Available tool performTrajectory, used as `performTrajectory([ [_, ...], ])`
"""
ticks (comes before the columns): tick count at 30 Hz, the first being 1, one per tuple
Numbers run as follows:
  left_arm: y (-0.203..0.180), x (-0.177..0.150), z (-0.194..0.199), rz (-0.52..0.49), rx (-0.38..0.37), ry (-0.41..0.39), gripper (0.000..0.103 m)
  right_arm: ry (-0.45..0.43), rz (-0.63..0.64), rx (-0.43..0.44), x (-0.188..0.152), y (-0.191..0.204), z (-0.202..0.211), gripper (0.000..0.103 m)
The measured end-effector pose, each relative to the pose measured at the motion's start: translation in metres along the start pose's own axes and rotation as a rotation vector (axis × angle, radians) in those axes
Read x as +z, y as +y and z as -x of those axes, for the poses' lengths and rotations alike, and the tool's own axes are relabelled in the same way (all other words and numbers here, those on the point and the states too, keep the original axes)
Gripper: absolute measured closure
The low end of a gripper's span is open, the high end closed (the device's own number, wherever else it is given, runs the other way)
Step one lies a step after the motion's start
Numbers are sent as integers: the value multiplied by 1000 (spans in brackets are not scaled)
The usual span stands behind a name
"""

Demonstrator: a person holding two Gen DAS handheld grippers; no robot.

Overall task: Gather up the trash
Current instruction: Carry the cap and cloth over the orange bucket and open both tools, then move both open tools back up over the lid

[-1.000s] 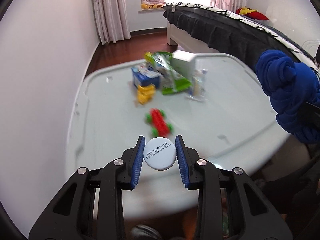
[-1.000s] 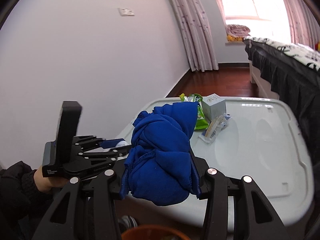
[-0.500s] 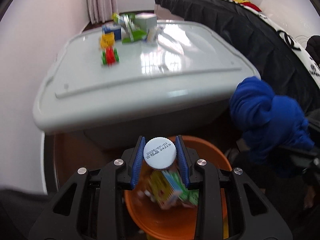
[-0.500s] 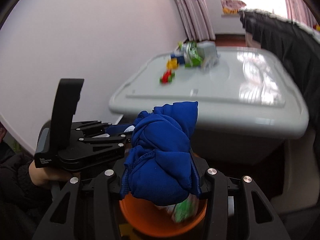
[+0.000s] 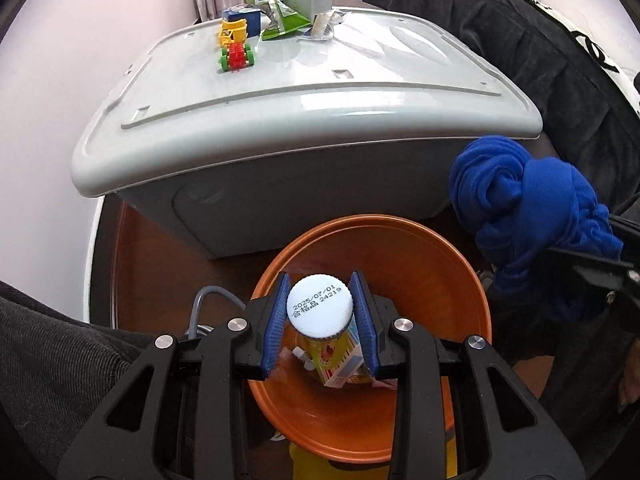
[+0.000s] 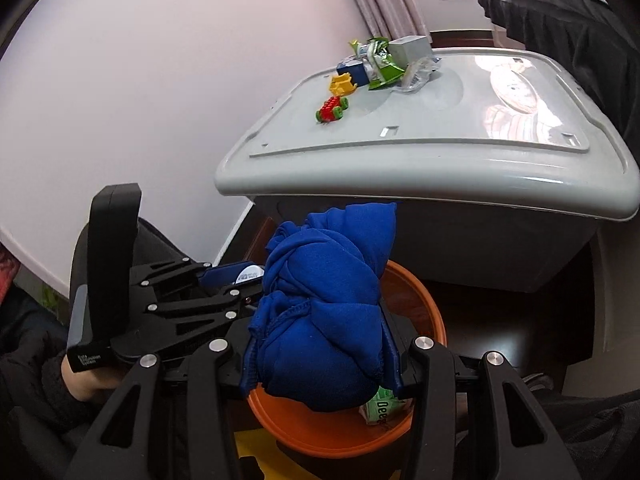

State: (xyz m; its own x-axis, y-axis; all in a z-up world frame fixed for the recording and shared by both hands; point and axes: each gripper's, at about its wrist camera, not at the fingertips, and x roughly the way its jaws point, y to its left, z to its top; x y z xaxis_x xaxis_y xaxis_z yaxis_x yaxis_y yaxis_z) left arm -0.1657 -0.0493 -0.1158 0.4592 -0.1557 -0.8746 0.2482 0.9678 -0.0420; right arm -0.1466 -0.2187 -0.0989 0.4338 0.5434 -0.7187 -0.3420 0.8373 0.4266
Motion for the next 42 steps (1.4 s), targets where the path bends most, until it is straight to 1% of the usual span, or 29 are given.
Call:
performTrajectory([
  [10, -1, -2, 2, 1, -8, -4, 72, 9, 22, -2, 1, 3, -4, 56],
  [23, -2, -1, 1, -9, -10, 0, 72, 6, 20, 0, 0, 3, -3, 56],
  [26, -2, -1, 1, -9, -13, 1, 72, 7, 20, 0, 0, 3, -3, 55],
  [28, -3, -1, 0, -10, -23, 9, 72, 7, 20, 2, 1, 3, -3, 51],
  [30, -5, -1, -1, -14, -23, 10, 67, 6, 20, 0, 0, 3, -3, 49],
  [32, -5, -1, 1, -16, -14, 4, 48, 4, 17, -3, 0, 2, -2, 47],
  [34, -5, -1, 3, -16, -13, -5, 45, 0, 14, -4, 0, 1, -1, 46],
  [39, -5, -1, 2, -15, -9, -3, 45, -10, 18, 0, -1, 2, 0, 46],
  [42, -5, -1, 3, -18, -6, -7, 42, -12, 15, 0, -2, 2, 2, 46],
])
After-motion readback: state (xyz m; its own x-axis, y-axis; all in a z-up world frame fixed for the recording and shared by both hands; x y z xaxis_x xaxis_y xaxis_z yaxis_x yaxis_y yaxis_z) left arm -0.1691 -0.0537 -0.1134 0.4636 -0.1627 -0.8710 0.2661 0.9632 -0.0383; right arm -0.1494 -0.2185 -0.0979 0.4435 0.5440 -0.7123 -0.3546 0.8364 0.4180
